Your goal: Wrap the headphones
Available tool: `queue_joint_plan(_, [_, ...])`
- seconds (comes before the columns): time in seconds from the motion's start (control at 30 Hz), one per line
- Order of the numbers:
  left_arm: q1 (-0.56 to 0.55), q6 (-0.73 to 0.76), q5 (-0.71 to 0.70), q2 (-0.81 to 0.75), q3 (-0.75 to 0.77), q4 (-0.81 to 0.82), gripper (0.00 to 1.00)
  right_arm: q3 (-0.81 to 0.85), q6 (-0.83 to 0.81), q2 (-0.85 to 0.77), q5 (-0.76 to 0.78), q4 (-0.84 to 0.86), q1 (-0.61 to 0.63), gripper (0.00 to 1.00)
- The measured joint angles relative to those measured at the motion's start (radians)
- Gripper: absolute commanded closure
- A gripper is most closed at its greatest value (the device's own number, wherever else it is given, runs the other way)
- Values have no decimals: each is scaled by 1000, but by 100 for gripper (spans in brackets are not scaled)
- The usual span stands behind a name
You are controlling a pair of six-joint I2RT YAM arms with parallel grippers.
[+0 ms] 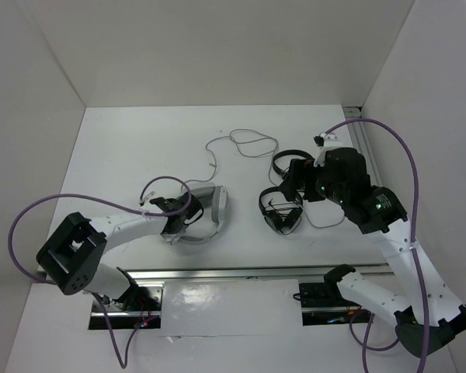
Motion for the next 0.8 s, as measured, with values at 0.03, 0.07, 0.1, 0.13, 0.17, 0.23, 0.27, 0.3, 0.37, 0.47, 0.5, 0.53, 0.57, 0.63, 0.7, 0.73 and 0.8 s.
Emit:
queue_joint_plan(0.03, [-2,-6,-3,7,6,8,100,0,0,-2,-3,1,0,0])
queue_joint_plan(0.07, [-9,-13,-5,8,10,8,100,0,0,-5,-7,2,0,0])
queue_joint_plan(0.1, [-19,-30,-9,5,9,4,100,0,0,-8,-15,4,0,0])
queue_joint_plan(0.13, [-32,-49,-10,-8,6,-8,100,0,0,-11,-23,6,0,0])
queue_joint_plan(0.17, [-46,-71,-6,-26,-1,-24,100,-2,0,-15,-34,13,0,0])
queue_joint_plan(0.23, [-76,-80,-16,-77,-3,-103,100,-18,4,-32,-70,48,0,0])
queue_joint_plan(0.27, [-90,-71,-28,-126,1,-167,100,-34,8,-44,-93,71,0,0])
queue_joint_plan(0.3, [-100,-47,-42,-175,13,-231,100,-56,13,-60,-122,100,0,0])
queue_joint_plan(0.37, [-107,19,-83,-271,66,-363,100,-104,31,-95,-187,159,0,0])
queue_joint_plan(0.47, [-102,213,-156,-394,230,-477,100,-207,61,-161,-307,304,6,0])
queue_joint_plan(0.5, [-98,290,-169,-420,299,-493,100,-245,71,-183,-343,361,8,0])
queue_joint_plan(0.53, [-92,384,-179,-444,369,-495,100,-288,81,-210,-380,428,10,0])
queue_joint_plan(0.57, [-87,467,-181,-462,439,-496,100,-320,84,-230,-407,478,10,0])
queue_joint_plan(0.63, [-73,619,-178,-482,571,-500,100,-382,82,-267,-460,595,10,0])
queue_joint_plan(0.7, [-56,749,-168,-489,697,-516,100,-421,62,-285,-501,697,10,0])
queue_joint_plan(0.73, [-43,803,-159,-490,750,-521,100,-429,47,-280,-516,739,10,0])
queue_joint_plan(0.8, [-18,903,-128,-482,874,-551,100,-431,7,-260,-533,819,10,0])
